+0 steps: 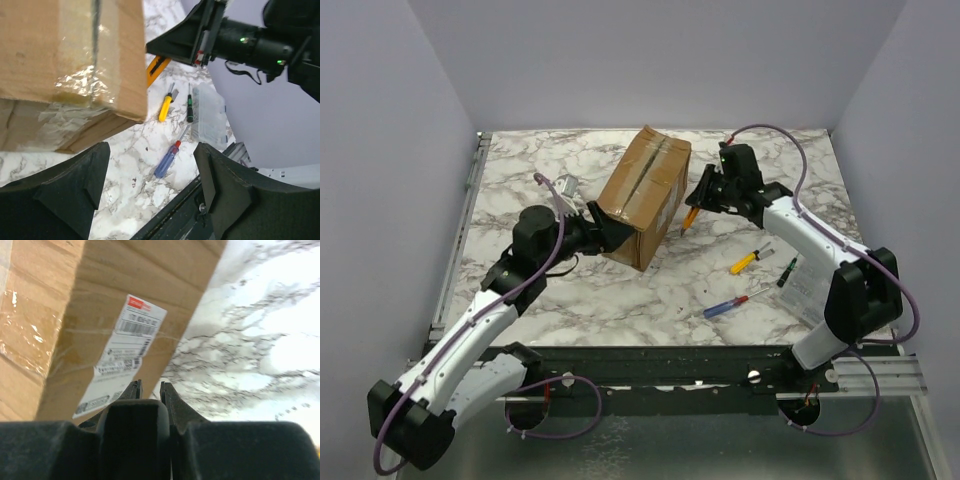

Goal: Unpack the express box

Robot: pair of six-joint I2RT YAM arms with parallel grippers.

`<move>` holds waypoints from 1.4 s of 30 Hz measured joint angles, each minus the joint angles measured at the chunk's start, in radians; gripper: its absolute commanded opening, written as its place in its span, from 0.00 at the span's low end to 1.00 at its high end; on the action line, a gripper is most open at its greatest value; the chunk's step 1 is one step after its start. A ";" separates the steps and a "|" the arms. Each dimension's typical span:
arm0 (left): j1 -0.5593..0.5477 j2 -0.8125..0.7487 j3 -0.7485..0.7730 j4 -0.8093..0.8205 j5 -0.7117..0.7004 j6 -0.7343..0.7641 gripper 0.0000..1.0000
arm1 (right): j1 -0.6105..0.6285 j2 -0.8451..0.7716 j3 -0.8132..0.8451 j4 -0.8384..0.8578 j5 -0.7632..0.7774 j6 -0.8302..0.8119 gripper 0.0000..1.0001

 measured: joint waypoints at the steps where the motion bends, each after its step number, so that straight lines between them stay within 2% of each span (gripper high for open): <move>1: 0.000 -0.047 0.003 -0.005 -0.001 0.028 0.79 | -0.005 -0.024 -0.016 -0.006 0.009 -0.008 0.00; 5: 0.000 -0.167 0.039 -0.048 0.000 0.136 0.80 | -0.019 -0.116 -0.066 -0.023 0.042 -0.029 0.00; 9: 0.000 -0.169 0.157 -0.144 -0.004 0.258 0.81 | -0.023 -0.182 -0.124 -0.022 0.048 -0.036 0.00; 12: 0.000 -0.119 0.288 -0.226 -0.063 0.339 0.90 | -0.022 -0.197 -0.174 -0.017 0.031 -0.032 0.00; 18: 0.001 0.048 0.481 -0.325 -0.288 0.410 0.90 | -0.022 -0.199 -0.257 -0.011 -0.029 0.009 0.00; 22: 0.028 0.199 0.552 -0.352 -0.304 0.400 0.88 | -0.022 -0.200 -0.259 0.008 -0.058 0.034 0.00; 27: 0.131 0.350 0.554 -0.353 -0.197 0.346 0.88 | -0.022 -0.187 -0.246 0.032 -0.092 0.060 0.00; 32: 0.226 0.389 0.492 -0.307 -0.101 0.293 0.85 | -0.021 -0.097 -0.150 0.033 -0.114 0.069 0.00; 42: 0.232 0.412 0.312 -0.140 0.082 0.193 0.84 | -0.021 0.009 -0.013 0.042 -0.160 0.077 0.00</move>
